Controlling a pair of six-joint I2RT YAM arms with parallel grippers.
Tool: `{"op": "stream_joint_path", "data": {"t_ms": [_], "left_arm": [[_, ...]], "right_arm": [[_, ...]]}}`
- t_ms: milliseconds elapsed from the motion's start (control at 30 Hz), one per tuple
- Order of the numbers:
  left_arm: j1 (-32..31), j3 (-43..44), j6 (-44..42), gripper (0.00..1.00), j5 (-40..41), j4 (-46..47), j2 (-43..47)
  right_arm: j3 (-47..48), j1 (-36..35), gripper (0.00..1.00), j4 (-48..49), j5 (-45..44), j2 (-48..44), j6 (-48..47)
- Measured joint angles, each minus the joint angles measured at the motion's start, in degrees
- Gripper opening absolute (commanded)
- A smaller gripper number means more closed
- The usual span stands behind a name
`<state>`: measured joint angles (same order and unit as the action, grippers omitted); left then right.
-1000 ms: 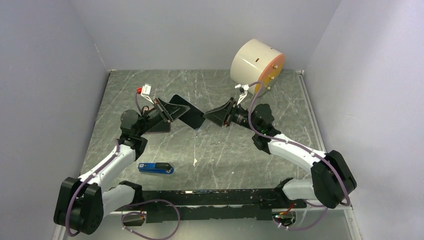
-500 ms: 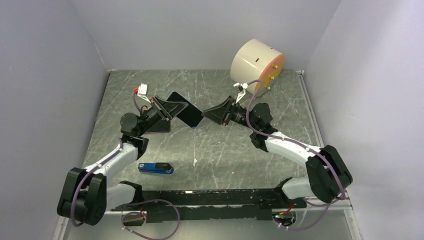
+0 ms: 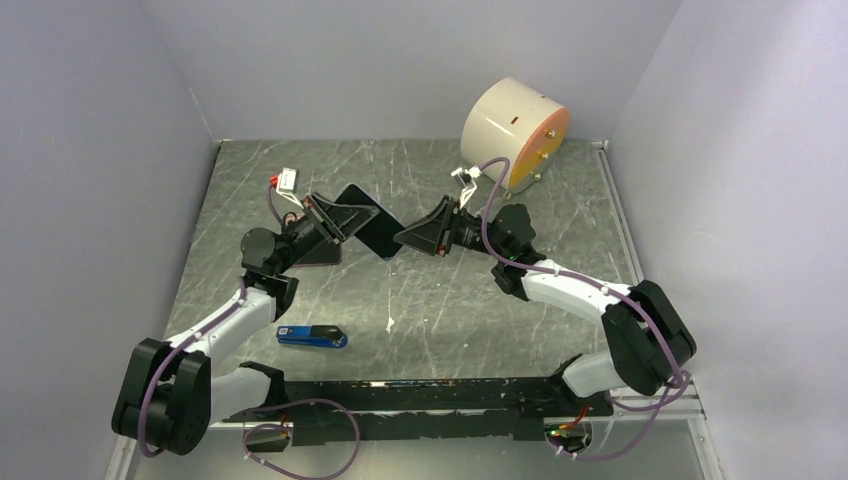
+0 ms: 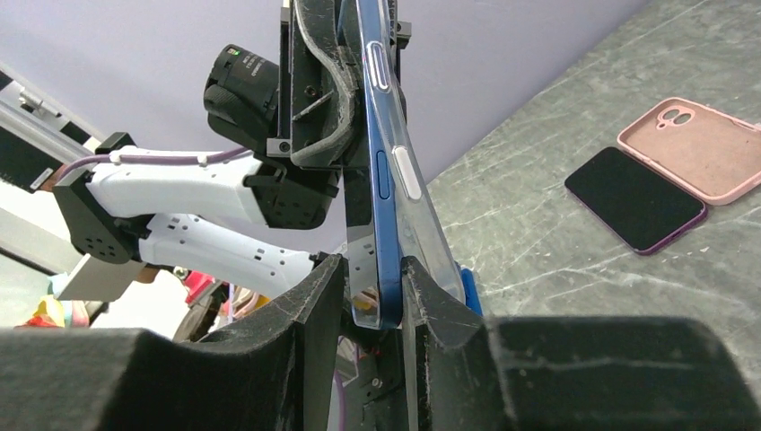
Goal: Take the phone out of the phone case
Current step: Remove the phone case from the phone.
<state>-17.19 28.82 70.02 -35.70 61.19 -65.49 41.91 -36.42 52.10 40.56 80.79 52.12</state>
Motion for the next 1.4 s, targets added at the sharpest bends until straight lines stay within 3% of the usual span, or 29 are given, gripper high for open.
{"op": "stream_joint_path", "data": {"t_ms": [467,600,700,833,900,1000,1167,1400], "left_arm": [[-1.36,0.0,-1.42,0.03,0.81,1.33,-0.59],[-2.58,0.04,-2.56,0.03,2.01,1.36,-0.79],[-3.41,0.17,-3.19,0.13,2.58,1.6,-1.31],[-3.61,0.24,-3.89,0.42,2.64,1.84,-1.79],[-4.11,0.57,-6.08,0.56,3.06,-0.31,-1.33],[-5.11,0.57,-10.03,0.69,3.56,-5.92,0.66],[-5.55,0.57,-17.73,0.79,6.32,-17.11,7.61],[-5.55,0.55,-25.29,0.79,9.53,-26.03,15.65]], "right_arm": [[0.5,0.0,0.31,1.79,1.14,0.83,2.58],[1.29,0.0,0.25,1.99,2.01,1.64,3.37],[1.6,-0.04,0.14,2.25,2.36,2.38,3.89],[1.6,0.24,0.0,3.43,3.45,3.17,5.92],[1.6,0.04,0.0,3.76,3.52,3.17,6.19],[1.46,0.26,0.0,4.15,3.5,3.08,7.02],[-0.22,2.03,0.0,4.52,2.99,1.57,8.44],[-1.4,4.5,0.0,4.57,0.46,-0.9,10.56]]}}
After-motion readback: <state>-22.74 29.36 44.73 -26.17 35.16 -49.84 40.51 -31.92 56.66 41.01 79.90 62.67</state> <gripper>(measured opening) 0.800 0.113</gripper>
